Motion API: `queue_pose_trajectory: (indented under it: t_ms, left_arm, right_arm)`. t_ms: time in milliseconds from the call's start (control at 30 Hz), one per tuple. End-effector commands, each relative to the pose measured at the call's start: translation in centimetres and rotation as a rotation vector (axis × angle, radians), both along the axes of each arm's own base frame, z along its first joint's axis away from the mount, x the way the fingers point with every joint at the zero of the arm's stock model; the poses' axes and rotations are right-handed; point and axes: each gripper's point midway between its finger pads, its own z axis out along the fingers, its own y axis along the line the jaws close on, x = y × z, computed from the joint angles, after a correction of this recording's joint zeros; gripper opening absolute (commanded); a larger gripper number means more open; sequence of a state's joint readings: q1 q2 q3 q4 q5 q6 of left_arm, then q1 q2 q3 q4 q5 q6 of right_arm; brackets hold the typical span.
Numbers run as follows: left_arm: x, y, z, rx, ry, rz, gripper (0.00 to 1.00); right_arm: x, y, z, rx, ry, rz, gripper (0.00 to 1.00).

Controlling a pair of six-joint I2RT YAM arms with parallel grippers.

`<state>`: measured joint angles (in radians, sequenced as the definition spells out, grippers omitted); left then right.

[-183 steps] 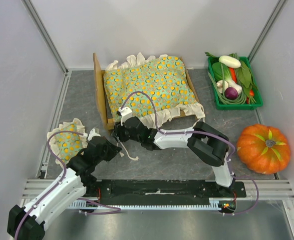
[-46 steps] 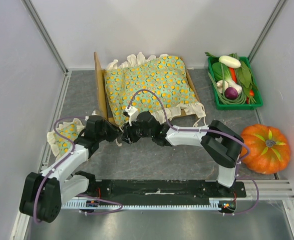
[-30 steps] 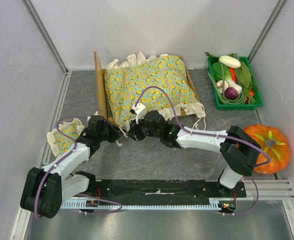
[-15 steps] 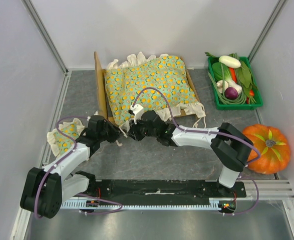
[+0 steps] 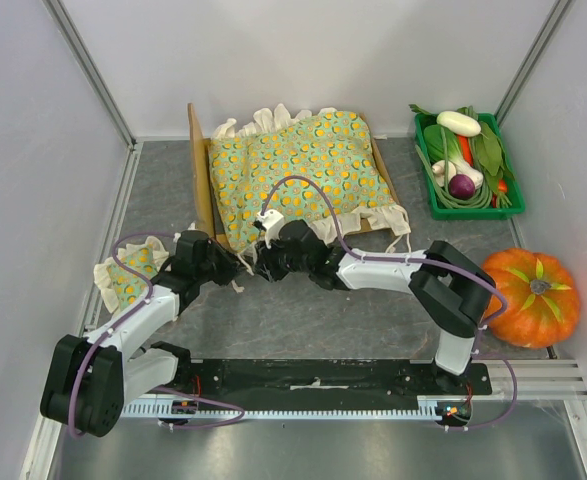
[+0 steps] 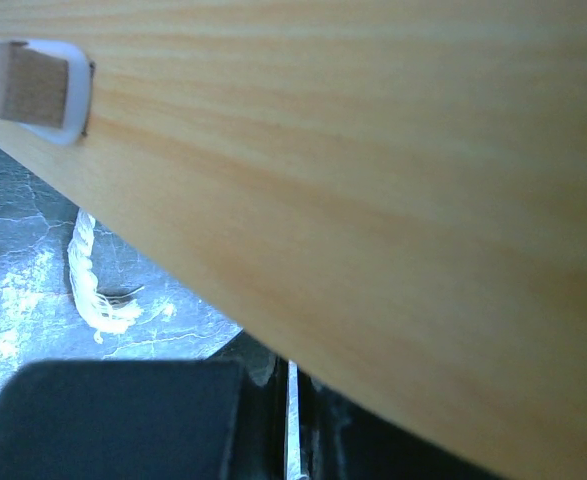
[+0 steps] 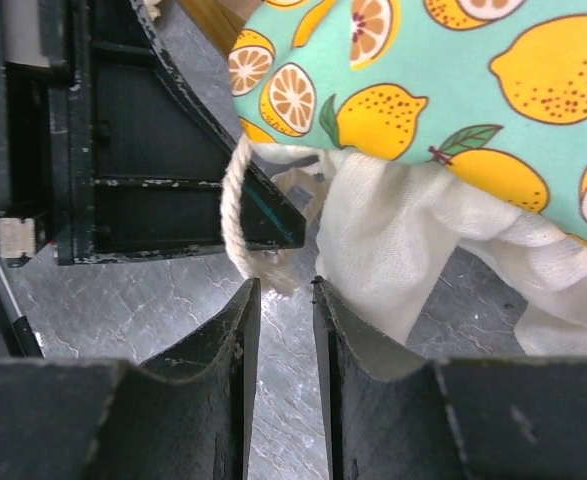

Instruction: Set up the pet bed

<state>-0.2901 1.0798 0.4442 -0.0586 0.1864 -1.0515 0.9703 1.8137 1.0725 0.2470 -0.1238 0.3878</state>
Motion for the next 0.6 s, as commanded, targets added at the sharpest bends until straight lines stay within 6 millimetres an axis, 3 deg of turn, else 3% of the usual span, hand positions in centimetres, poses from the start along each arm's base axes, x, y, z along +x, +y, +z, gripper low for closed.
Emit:
queue_pose_trajectory:
  t_ms: [0,567]
  left_arm:
    - [1.6,0.0,2.5,0.012,-0.099,-0.007,0.02]
    - [1.7,-0.4,2.5,-0.012,-0.097,-0.008,0.02]
  right_arm:
    - [1.6,0.7,1.8,0.033,-0.066,0.016,0.33]
    - [0.1,1.9,0.8,0.095,-0.011,0.135,0.31]
